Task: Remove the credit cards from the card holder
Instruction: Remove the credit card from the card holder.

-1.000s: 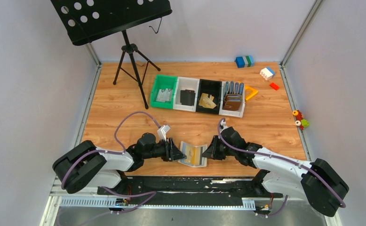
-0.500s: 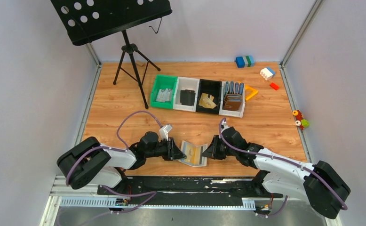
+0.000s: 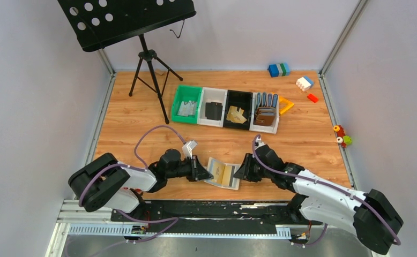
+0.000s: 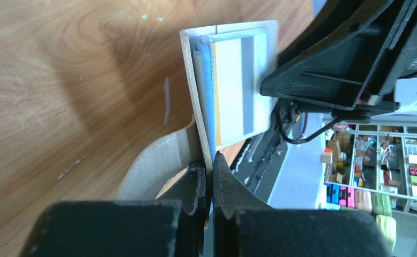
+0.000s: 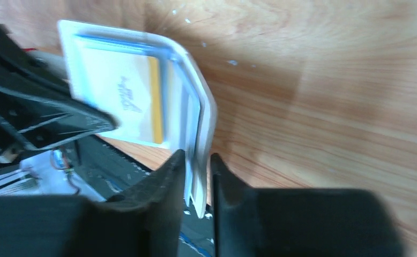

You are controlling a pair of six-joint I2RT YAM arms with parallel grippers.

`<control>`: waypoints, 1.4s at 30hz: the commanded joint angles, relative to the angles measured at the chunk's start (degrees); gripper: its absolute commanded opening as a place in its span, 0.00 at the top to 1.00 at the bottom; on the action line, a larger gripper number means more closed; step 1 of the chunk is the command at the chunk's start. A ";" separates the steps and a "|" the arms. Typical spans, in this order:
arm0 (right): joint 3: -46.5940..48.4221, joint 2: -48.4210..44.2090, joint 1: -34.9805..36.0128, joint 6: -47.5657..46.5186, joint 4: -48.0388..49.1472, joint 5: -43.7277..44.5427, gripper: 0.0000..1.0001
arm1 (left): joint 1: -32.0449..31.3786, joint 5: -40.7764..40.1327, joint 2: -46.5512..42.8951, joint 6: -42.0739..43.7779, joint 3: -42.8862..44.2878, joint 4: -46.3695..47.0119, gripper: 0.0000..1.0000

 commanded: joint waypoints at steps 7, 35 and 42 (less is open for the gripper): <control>9.83 -11.69 0.08 -8.79 -17.60 12.71 0.49 | 1.47 -0.71 -17.89 -0.28 -0.08 -7.02 1.00; -0.50 -18.11 -0.03 -0.73 17.62 -13.92 0.72 | 2.14 6.38 -32.17 -13.87 2.61 -2.71 1.00; -2.91 -17.68 -0.05 3.59 25.78 -16.78 0.71 | 1.84 7.63 -31.40 -17.36 2.25 2.95 1.00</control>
